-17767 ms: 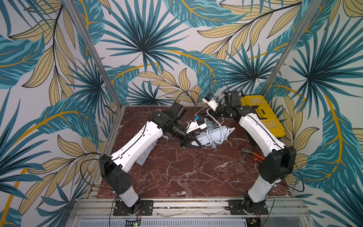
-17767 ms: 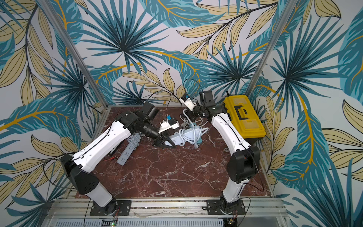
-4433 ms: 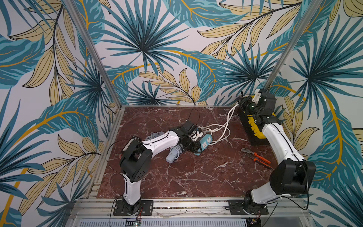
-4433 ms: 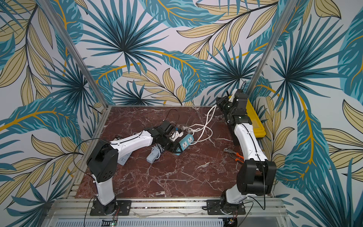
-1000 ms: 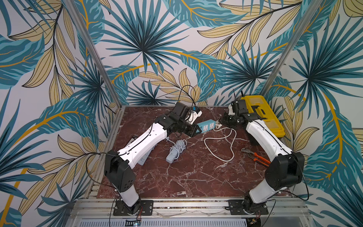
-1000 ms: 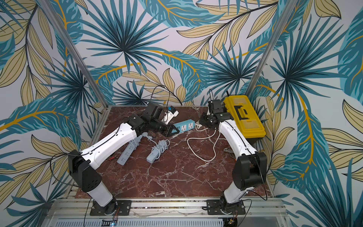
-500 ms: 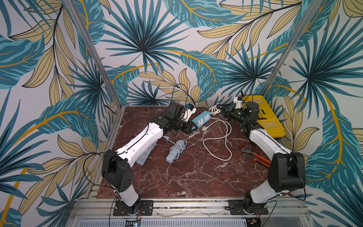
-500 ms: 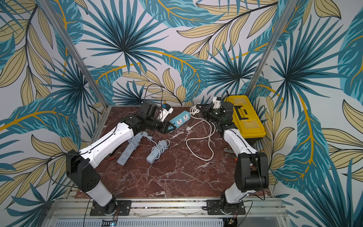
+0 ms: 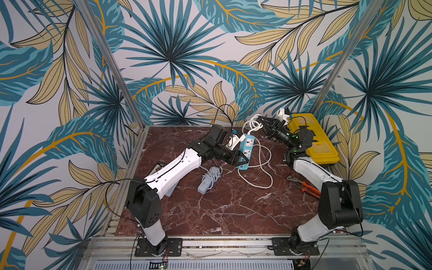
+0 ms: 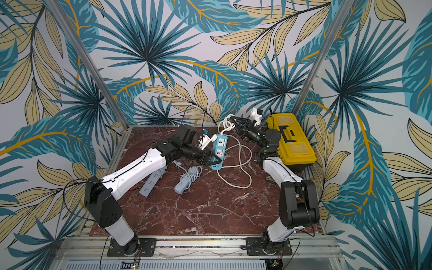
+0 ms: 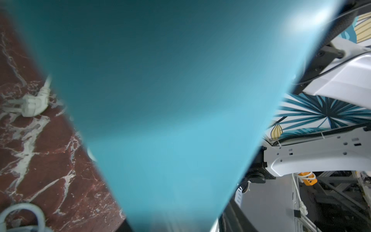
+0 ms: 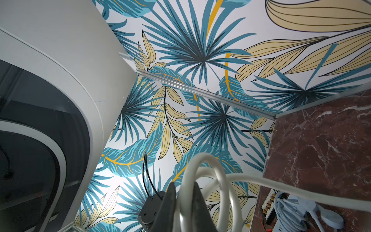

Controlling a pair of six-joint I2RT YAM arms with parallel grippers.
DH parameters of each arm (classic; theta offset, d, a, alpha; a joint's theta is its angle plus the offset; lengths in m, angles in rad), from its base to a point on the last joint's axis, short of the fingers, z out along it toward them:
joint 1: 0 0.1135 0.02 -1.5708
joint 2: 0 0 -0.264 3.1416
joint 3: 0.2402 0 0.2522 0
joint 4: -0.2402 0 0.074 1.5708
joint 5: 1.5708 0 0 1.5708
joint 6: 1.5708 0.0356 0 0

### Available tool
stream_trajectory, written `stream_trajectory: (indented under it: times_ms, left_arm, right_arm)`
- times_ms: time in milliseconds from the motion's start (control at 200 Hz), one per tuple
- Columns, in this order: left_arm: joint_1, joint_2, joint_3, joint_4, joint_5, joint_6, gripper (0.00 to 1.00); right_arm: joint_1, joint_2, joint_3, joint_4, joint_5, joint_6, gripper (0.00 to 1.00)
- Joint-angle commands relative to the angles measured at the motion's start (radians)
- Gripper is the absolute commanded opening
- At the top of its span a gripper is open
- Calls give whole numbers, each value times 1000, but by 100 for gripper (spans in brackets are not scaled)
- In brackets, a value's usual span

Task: Wrap the cord around the power strip
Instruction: Adjust the power cord at the center of the board.

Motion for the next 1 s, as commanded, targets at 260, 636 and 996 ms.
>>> stream_trajectory:
  times_ms: [260, 636, 996]
  left_arm:
    - [31, 39, 46, 73, -14, -7, 13]
    - [-18, 67, -46, 42, -204, 235, 0]
    - [-154, 75, -111, 5, -311, 505, 0]
  right_arm:
    - [17, -57, -124, -64, 11, -93, 15]
    - [22, -185, 359, -1971, 566, -1313, 56]
    - [197, -65, 774, -2300, 868, -1546, 54]
